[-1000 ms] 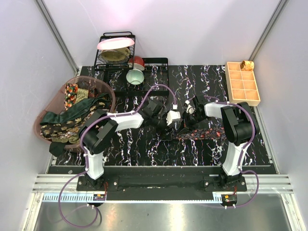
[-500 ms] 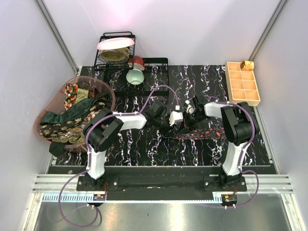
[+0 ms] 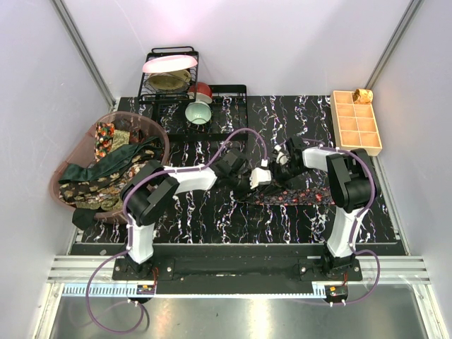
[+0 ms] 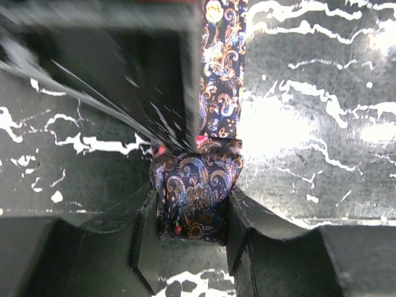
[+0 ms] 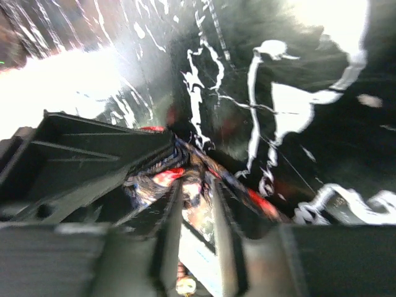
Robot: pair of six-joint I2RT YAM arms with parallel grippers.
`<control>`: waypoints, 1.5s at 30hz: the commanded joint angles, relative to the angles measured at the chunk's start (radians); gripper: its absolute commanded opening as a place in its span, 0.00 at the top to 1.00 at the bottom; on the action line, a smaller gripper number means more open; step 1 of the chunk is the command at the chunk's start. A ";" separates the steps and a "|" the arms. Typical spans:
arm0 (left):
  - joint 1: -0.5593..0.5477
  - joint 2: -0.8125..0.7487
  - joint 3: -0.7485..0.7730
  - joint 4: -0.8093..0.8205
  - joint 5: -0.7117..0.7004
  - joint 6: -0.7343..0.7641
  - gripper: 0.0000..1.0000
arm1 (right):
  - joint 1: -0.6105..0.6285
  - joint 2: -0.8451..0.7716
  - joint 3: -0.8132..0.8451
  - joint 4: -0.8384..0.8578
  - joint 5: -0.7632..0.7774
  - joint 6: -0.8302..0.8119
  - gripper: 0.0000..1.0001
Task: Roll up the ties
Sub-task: Roll the tie at the center of the board.
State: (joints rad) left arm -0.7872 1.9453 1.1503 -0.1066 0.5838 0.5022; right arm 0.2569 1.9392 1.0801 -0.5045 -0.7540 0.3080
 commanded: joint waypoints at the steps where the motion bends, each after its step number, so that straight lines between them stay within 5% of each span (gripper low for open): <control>1: -0.033 -0.019 0.012 -0.163 -0.159 0.056 0.68 | -0.057 -0.042 0.053 -0.051 -0.079 -0.035 0.61; 8: -0.072 0.026 0.089 -0.258 -0.249 0.047 0.67 | -0.074 -0.117 -0.002 -0.022 -0.185 -0.024 0.46; 19: -0.073 0.079 0.158 -0.334 -0.245 0.032 0.67 | -0.012 -0.045 -0.060 0.102 -0.211 0.019 0.51; 23: -0.073 0.083 0.164 -0.341 -0.249 0.039 0.67 | -0.002 -0.045 -0.057 0.113 -0.214 0.033 0.60; 28: -0.063 0.076 0.164 -0.337 -0.231 0.018 0.62 | -0.002 -0.019 -0.052 0.069 -0.188 -0.001 1.00; 36: -0.007 -0.058 0.071 -0.153 -0.030 -0.051 0.32 | -0.007 0.013 -0.020 -0.011 -0.053 -0.076 1.00; 45: 0.034 -0.086 0.009 0.024 0.135 -0.090 0.24 | -0.008 0.009 0.001 -0.060 0.068 -0.130 1.00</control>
State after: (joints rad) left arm -0.7624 1.8969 1.1748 -0.2077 0.6075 0.4408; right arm 0.2485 1.9446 1.0565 -0.5388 -0.8219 0.2363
